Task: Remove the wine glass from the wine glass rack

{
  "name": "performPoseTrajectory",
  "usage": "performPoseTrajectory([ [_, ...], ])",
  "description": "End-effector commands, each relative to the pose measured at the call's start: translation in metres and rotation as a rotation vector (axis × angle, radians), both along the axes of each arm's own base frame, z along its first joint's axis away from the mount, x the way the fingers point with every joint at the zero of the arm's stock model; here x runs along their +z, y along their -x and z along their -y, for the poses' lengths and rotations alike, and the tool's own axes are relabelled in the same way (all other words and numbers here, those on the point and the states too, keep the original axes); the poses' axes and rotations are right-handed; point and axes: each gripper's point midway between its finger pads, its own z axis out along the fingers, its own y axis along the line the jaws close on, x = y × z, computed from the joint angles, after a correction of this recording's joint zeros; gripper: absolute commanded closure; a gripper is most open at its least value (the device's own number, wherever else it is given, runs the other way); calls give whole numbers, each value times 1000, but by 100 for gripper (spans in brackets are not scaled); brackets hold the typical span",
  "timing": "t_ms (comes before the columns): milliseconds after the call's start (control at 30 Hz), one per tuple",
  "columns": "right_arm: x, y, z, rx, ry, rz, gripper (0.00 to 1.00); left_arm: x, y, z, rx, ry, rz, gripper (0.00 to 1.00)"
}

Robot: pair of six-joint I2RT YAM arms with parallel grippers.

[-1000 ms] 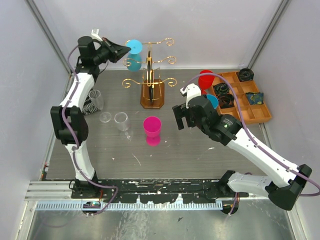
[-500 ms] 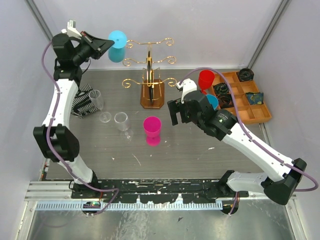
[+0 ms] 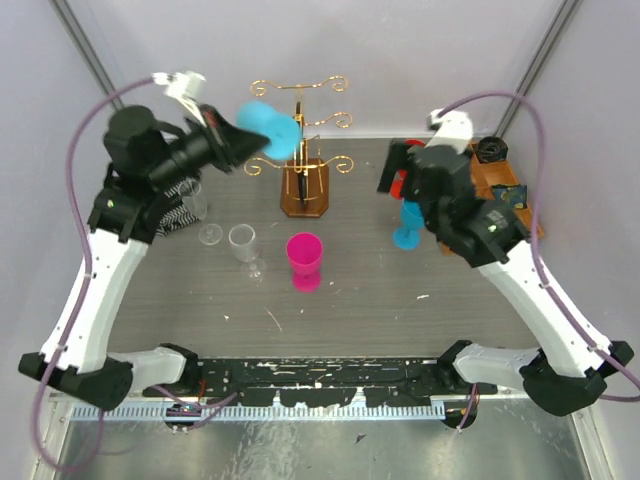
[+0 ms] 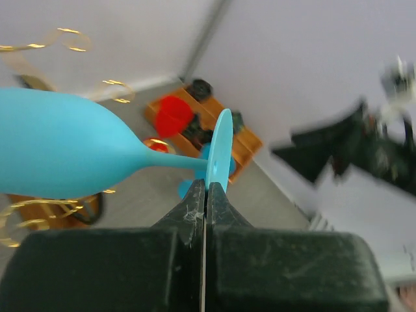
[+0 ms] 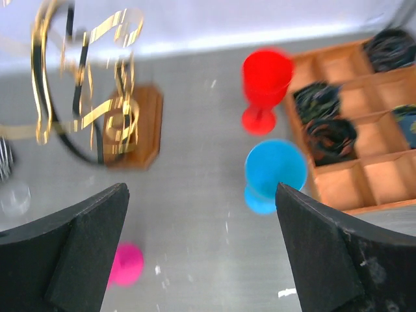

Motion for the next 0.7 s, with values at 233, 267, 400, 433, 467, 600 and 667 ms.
performPoseTrajectory([
  [233, 142, -18, 117, -435, -153, 322, 0, -121, 100, 119, -127, -729, 229, 100],
  [267, 150, -18, 122, -447, -156, 338, 0, -134, 112, 137, -153, -798, 269, 100],
  [400, 172, -17, 129, -455, -178, 391, 0, -161, 130, 185, -134, -1018, 460, 100],
  [433, 175, -16, 130, -455, -185, 400, 0, -167, 132, 194, -127, -1053, 488, 100],
  [467, 176, -15, 130, -455, -188, 406, 0, -174, 131, 201, -115, -1083, 513, 100],
  [600, 182, -10, 135, -463, -186, 429, 0, -202, 123, 218, -26, -1168, 599, 100],
  [667, 184, -6, 139, -471, -180, 441, 0, -222, 120, 224, 18, -1218, 657, 100],
])
